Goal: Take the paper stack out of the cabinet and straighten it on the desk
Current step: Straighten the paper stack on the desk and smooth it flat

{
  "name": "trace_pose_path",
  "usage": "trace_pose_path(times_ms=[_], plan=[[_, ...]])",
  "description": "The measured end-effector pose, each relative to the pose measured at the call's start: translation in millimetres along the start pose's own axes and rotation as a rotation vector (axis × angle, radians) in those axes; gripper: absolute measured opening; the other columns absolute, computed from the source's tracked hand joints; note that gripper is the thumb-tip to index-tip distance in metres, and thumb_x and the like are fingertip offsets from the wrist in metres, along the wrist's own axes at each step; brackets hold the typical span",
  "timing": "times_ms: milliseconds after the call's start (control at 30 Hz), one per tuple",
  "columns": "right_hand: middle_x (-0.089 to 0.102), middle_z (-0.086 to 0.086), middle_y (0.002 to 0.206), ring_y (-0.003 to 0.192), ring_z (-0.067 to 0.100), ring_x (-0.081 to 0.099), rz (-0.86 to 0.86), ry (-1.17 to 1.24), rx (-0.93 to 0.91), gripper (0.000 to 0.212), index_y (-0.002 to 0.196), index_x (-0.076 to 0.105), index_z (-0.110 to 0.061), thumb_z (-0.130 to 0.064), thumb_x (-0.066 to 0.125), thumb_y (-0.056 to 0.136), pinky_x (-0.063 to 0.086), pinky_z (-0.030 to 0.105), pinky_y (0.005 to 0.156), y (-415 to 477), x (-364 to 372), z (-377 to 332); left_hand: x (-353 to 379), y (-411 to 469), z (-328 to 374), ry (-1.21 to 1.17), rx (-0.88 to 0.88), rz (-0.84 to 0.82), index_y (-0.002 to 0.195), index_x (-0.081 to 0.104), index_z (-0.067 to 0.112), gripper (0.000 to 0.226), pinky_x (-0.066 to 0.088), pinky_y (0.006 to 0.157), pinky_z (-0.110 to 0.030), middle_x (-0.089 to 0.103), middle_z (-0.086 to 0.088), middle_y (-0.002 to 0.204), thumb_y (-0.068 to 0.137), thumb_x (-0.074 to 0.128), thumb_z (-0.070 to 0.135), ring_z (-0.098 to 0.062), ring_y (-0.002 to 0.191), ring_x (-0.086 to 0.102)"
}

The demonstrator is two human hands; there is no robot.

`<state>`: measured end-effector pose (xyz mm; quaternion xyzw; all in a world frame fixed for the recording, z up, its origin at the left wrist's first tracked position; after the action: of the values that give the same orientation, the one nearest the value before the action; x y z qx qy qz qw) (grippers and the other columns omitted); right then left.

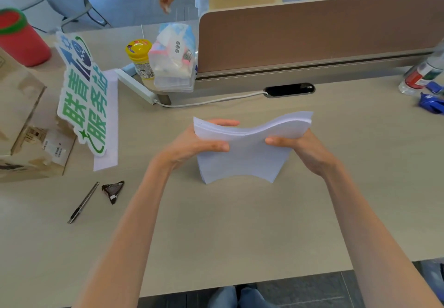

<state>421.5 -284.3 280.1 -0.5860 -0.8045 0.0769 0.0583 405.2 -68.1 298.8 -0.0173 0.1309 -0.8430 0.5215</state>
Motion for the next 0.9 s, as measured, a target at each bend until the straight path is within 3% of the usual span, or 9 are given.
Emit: trace_pose_path(times_ms=[200, 333, 500, 633, 733, 900], plan=[[0.074, 0.0, 0.109, 0.097, 0.012, 0.07, 0.01, 0.026, -0.022, 0.04, 0.111, 0.069, -0.02, -0.004, 0.076, 0.074, 0.055, 0.025, 0.086, -2, -4, -3, -18, -4, -23, -0.155, 0.001, 0.235, 0.1, 0.068, 0.03, 0.053, 0.053, 0.075, -0.012, 0.076, 0.017, 0.095, 0.049, 0.083, 0.028, 0.002, 0.091, 0.07], [0.073, 0.001, 0.109, 0.097, 0.01, 0.069, 0.031, -0.013, -0.011, 0.04, 0.112, 0.066, -0.016, -0.003, 0.075, 0.075, 0.055, 0.024, 0.084, -2, -2, 1, -10, -5, -29, -0.123, -0.031, 0.291, 0.097, 0.068, 0.027, 0.035, 0.052, 0.075, -0.014, 0.076, 0.019, 0.088, 0.067, 0.084, 0.019, 0.003, 0.084, 0.07], [0.073, 0.006, 0.114, 0.097, 0.013, 0.069, 0.066, -0.011, 0.015, 0.043, 0.115, 0.066, -0.011, -0.004, 0.077, 0.074, 0.056, 0.022, 0.08, -4, -6, 11, -12, -16, -17, -0.192, 0.078, 0.387, 0.096, 0.071, 0.027, 0.037, 0.051, 0.077, -0.017, 0.075, 0.011, 0.093, 0.066, 0.068, 0.048, -0.004, 0.086, 0.067], [0.073, 0.005, 0.111, 0.096, 0.012, 0.07, 0.073, 0.006, 0.029, 0.044, 0.112, 0.068, -0.013, -0.007, 0.08, 0.069, 0.056, 0.02, 0.077, -7, -6, 20, -11, -22, -2, -0.196, 0.143, 0.436, 0.106, 0.07, 0.019, 0.063, 0.047, 0.083, -0.021, 0.073, 0.003, 0.105, 0.083, 0.041, 0.07, -0.012, 0.096, 0.066], [0.073, 0.003, 0.107, 0.093, 0.011, 0.07, 0.079, 0.022, 0.037, 0.039, 0.105, 0.069, -0.018, -0.005, 0.08, 0.07, 0.056, 0.02, 0.077, -8, -5, 23, -9, -23, -2, -0.223, 0.122, 0.475, 0.105, 0.07, 0.011, 0.058, 0.048, 0.08, -0.02, 0.075, 0.001, 0.1, 0.093, 0.029, 0.051, -0.011, 0.091, 0.068], [0.074, 0.0, 0.103, 0.09, 0.009, 0.07, 0.071, 0.024, 0.038, 0.04, 0.104, 0.069, -0.018, -0.007, 0.08, 0.067, 0.055, 0.018, 0.074, -7, -3, 24, -10, -24, 2, -0.203, 0.17, 0.517, 0.089, 0.072, 0.012, 0.035, 0.041, 0.081, -0.033, 0.073, 0.002, 0.094, 0.089, 0.042, 0.03, -0.015, 0.09, 0.063]])
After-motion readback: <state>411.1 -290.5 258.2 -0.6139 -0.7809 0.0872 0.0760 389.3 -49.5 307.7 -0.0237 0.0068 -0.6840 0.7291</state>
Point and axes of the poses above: each hand's wrist, its own y-axis towards the middle knuckle, its own x-axis out of the palm, z = x × y, the point moved 7 cm from there along y, towards the middle knuckle
